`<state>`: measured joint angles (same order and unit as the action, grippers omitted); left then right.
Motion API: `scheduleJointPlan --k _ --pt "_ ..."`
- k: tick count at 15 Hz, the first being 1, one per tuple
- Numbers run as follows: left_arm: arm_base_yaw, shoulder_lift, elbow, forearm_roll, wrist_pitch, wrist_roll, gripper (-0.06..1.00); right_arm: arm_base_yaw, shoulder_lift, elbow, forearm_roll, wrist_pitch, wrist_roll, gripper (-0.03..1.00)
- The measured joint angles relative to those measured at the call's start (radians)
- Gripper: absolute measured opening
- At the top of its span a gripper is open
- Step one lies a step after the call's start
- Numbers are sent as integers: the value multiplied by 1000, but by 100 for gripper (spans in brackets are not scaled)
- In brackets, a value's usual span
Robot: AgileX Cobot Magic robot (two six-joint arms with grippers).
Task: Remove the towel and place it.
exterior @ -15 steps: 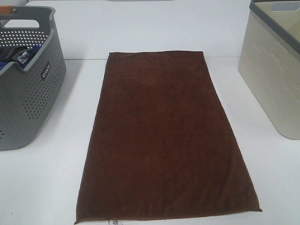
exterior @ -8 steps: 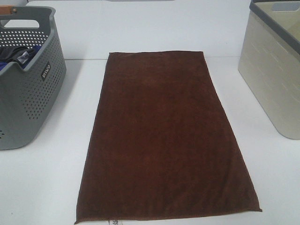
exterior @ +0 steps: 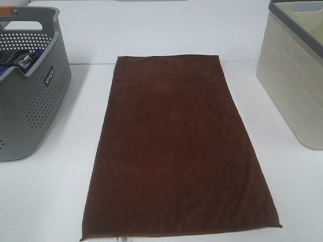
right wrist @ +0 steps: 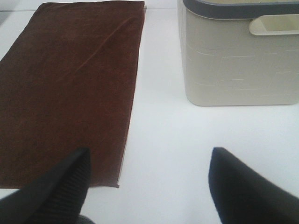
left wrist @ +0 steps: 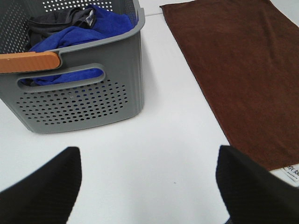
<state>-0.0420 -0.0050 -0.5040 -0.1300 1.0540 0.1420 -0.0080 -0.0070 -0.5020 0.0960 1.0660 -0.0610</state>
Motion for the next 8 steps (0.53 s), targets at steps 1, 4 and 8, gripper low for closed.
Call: scheduleJointPlan --k 1,4,8 --pt "0 0 0 0 0 0 76 0 0 0 0 0 0 68" --pt "0 0 0 0 0 0 76 0 0 0 0 0 0 68" --pt "0 0 0 0 0 0 76 0 0 0 0 0 0 68"
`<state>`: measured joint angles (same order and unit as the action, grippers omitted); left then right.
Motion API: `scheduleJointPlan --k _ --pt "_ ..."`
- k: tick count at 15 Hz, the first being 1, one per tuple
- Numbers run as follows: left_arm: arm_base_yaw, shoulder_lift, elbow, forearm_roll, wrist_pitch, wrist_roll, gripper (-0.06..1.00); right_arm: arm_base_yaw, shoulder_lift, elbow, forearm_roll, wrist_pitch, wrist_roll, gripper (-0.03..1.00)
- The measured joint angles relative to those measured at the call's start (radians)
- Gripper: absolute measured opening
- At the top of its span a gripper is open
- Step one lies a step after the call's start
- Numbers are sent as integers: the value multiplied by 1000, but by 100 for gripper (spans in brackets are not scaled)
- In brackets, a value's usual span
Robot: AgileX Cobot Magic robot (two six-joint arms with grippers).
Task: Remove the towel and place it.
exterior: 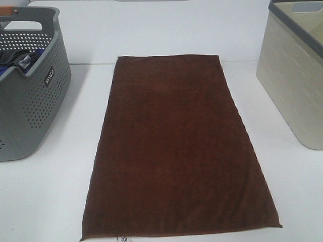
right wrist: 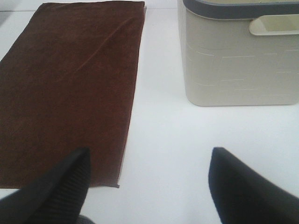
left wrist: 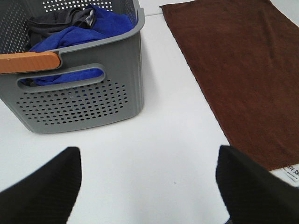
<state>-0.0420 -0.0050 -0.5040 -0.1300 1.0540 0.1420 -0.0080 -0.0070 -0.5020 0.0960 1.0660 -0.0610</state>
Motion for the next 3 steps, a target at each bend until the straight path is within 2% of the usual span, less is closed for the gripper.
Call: scheduleJointPlan --k 3 --pt "0 0 0 0 0 0 76 0 0 0 0 0 0 68"
